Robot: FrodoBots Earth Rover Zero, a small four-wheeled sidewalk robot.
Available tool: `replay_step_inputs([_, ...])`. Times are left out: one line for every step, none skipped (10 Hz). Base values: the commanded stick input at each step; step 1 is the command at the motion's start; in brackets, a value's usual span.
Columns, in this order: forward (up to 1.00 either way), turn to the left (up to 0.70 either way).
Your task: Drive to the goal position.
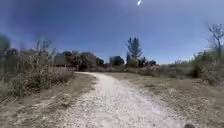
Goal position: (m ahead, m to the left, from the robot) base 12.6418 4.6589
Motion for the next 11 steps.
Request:
replay_step_inputs([0.7,0.0])
replay_step_inputs([0.7,0.0])
replay_step_inputs([0.7,0.0])
replay_step_inputs([0.7,0.0])
replay_step_inputs([0.7,0.0])
replay_step_inputs([0.7,0.0])
replay_step_inputs([0.7,0.0])
replay_step_inputs([0.7,0.0])
replay_step_inputs([0.7,0.0])
replay_step_inputs([0.7,0.0])
replay_step_inputs([0.7,0.0])
